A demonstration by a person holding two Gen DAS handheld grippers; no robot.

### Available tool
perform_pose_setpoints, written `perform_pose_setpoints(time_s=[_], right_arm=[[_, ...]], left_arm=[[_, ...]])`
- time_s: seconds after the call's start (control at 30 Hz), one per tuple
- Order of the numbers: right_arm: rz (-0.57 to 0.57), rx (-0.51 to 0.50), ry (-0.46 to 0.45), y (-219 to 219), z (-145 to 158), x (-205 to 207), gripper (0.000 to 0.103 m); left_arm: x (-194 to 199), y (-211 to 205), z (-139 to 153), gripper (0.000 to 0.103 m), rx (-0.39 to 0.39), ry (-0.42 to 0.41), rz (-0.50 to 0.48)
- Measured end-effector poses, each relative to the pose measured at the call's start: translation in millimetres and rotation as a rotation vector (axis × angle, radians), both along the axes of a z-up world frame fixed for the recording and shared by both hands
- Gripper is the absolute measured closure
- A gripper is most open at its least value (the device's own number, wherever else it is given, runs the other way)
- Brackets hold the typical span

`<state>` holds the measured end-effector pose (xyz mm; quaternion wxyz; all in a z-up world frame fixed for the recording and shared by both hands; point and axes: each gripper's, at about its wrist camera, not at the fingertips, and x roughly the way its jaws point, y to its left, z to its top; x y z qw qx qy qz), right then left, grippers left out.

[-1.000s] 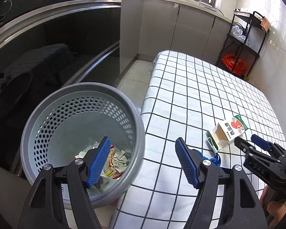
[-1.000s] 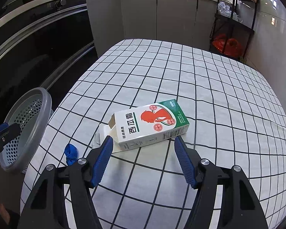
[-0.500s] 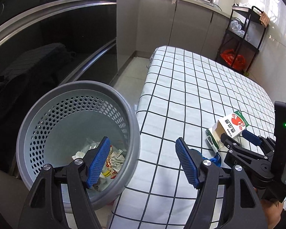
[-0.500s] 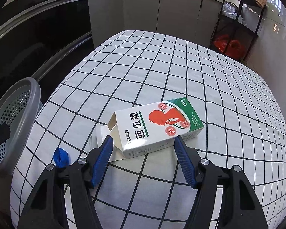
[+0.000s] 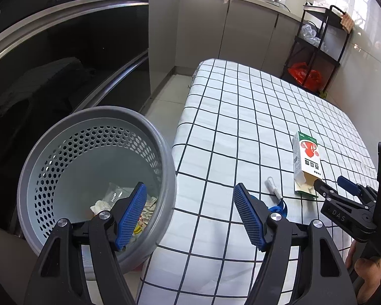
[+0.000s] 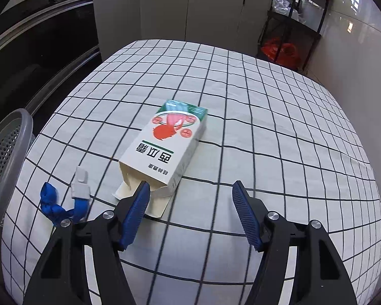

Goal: Collect trash
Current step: 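Lower the right gripper around the white-and-red juice carton and close it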

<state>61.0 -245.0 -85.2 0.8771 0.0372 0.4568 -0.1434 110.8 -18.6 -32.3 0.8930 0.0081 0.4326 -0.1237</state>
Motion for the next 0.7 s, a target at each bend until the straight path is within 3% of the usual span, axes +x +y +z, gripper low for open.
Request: perform_pose_setpoints(time_s=[0.33,0.43,0.53,0.7], right_arm=[[-0.107,0.041,0.006,-60,-3,-20,0.039],[-0.101,0.111,-0.033,-69,3,-27,0.039],[-0.054,0.174,-0.082,-62,14,-27,0.038],[0.013,0.185,-0.121,-28,26,-14,0.031]], left_arm=[[-12,-34,-7,0.03,-0.003,0.007,-0.07],[-14,-43,-8,0.03,0.003,0.004,-0.078],[-13,-47,-9,0.03,0.004,-0.003,-0.069],[-9,-47,-10,0.03,0.005,-0.009,-0.056]])
